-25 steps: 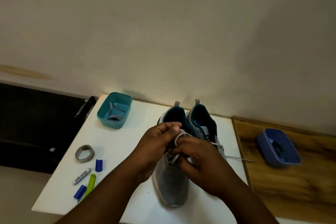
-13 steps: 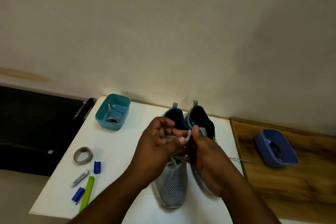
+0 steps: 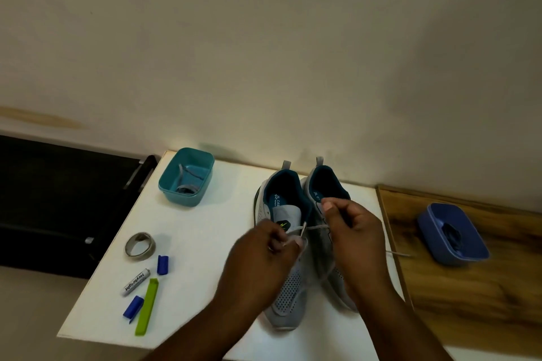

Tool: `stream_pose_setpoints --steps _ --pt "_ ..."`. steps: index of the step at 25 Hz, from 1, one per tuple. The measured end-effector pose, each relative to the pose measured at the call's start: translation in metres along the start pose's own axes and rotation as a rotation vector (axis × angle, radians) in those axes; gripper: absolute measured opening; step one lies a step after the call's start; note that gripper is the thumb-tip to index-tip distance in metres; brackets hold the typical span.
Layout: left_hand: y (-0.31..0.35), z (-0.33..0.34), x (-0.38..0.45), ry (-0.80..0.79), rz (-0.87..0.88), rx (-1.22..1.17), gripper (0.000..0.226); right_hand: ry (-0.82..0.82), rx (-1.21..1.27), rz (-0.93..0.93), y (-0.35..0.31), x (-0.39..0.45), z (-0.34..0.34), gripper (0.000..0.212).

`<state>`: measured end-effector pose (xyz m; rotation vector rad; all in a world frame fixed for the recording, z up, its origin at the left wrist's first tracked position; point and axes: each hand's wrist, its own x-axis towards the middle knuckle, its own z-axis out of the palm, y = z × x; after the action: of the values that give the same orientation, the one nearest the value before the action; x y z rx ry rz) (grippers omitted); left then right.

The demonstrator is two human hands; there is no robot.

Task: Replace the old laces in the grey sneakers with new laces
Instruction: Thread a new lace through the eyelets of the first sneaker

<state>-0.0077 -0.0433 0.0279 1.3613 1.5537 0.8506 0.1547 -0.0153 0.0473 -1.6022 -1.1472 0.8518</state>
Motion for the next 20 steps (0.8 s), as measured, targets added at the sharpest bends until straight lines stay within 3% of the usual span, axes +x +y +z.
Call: stream_pose_setpoints --steps 1,3,5,9,11,14,17,20 --pt "-0.004 -0.004 0.009 0.172 0.019 0.063 0.025 -0.008 -0.137 -0.118 0.006 -0.001 0.006 0.014" --pt "-0.012 -0.011 0.028 0.27 -0.041 0.086 0.029 -0.037 -0.308 -0.3 0.016 -0.001 0.02 0.015" --pt "-0.021 -0.011 0.037 0.214 -0.107 0.102 0.03 -0.079 -0.39 -0.38 0.025 0.001 0.034 0.016" --pt "-0.035 -0.005 0.045 0.183 0.0 0.15 0.027 -0.16 -0.455 -0.413 0.04 0.003 0.05 0.015" --pt "-0.04 -0.007 0.05 0.142 -0.095 -0.063 0.035 -0.168 -0.455 -0.405 0.041 0.004 0.05 0.017" --pt "-0.036 -0.011 0.049 0.082 -0.285 -0.374 0.023 -0.203 -0.538 -0.396 0.038 0.001 0.047 0.023" --pt "-0.035 -0.011 0.049 0.053 -0.325 -0.473 0.017 -0.226 -0.657 -0.413 0.037 -0.004 0.05 0.029" --pt "-0.036 -0.011 0.048 0.054 -0.29 -0.444 0.018 -0.214 -0.622 -0.4 0.037 -0.005 0.054 0.029"
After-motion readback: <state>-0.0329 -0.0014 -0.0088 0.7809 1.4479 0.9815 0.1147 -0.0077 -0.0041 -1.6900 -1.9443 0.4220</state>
